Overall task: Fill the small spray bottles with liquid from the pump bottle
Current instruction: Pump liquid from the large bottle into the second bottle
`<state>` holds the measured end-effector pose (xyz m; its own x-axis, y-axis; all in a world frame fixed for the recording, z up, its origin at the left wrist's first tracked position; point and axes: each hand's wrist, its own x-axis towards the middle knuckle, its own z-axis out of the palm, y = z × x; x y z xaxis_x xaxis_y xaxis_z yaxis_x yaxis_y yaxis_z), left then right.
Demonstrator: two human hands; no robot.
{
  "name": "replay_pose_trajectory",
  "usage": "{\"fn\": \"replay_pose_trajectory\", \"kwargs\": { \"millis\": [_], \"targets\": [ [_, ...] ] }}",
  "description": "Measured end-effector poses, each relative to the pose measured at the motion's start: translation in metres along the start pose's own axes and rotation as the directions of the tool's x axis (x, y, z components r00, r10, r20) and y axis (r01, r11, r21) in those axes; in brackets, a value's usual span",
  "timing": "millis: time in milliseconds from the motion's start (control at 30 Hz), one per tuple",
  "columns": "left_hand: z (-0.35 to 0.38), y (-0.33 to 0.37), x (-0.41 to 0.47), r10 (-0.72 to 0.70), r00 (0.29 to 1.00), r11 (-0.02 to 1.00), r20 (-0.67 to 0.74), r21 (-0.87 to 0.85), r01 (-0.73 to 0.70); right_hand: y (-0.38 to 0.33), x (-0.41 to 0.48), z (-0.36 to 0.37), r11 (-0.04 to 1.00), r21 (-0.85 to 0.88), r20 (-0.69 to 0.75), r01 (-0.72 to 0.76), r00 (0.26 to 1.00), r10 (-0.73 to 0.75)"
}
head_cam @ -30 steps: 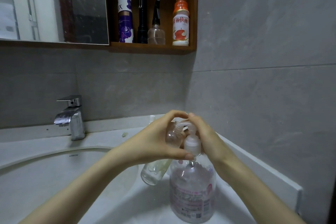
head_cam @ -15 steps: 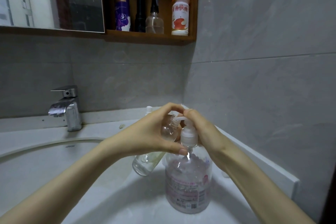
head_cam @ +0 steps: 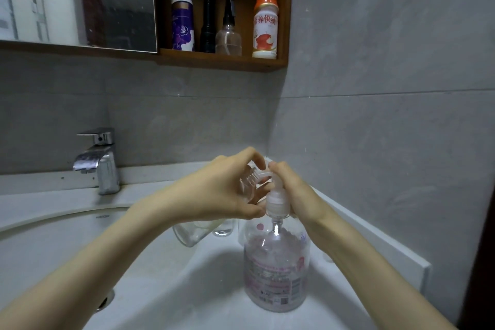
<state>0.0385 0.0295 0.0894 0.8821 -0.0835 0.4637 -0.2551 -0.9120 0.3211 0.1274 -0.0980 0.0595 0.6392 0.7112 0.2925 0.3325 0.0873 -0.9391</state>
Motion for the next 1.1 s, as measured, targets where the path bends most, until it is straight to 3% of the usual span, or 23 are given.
{"fn": "replay_pose_trajectory", "kwargs": {
  "millis": [133,333,600,800,1000,1100],
  "targets": [
    [0.003,0.001,0.000,0.039,0.999,0.992,-0.009,0.122,-0.038,-0.004,0.001,0.000,0.999,0.013,0.064,0.036,0.997,-0.037],
    [0.005,0.002,0.001,0.098,0.994,0.986,-0.041,0.140,-0.091,-0.004,0.003,-0.002,0.997,0.049,0.121,0.068,0.990,-0.073],
    [0.009,0.000,0.005,0.092,0.995,0.973,-0.024,0.217,-0.085,0.003,0.005,-0.004,0.992,-0.109,0.063,0.068,0.996,-0.061],
    [0.011,0.003,0.004,0.081,0.995,0.976,-0.065,0.207,-0.066,0.003,0.002,-0.002,0.993,-0.091,0.044,0.077,0.996,-0.073],
    [0.010,0.007,0.004,0.084,0.993,0.988,-0.085,0.135,-0.072,-0.004,0.004,-0.009,0.999,-0.028,0.126,-0.044,0.991,0.048],
    [0.009,0.007,0.003,0.080,0.995,0.990,-0.064,0.124,-0.072,-0.018,0.016,-0.010,0.992,-0.094,0.002,-0.082,0.997,0.082]
  ]
}}
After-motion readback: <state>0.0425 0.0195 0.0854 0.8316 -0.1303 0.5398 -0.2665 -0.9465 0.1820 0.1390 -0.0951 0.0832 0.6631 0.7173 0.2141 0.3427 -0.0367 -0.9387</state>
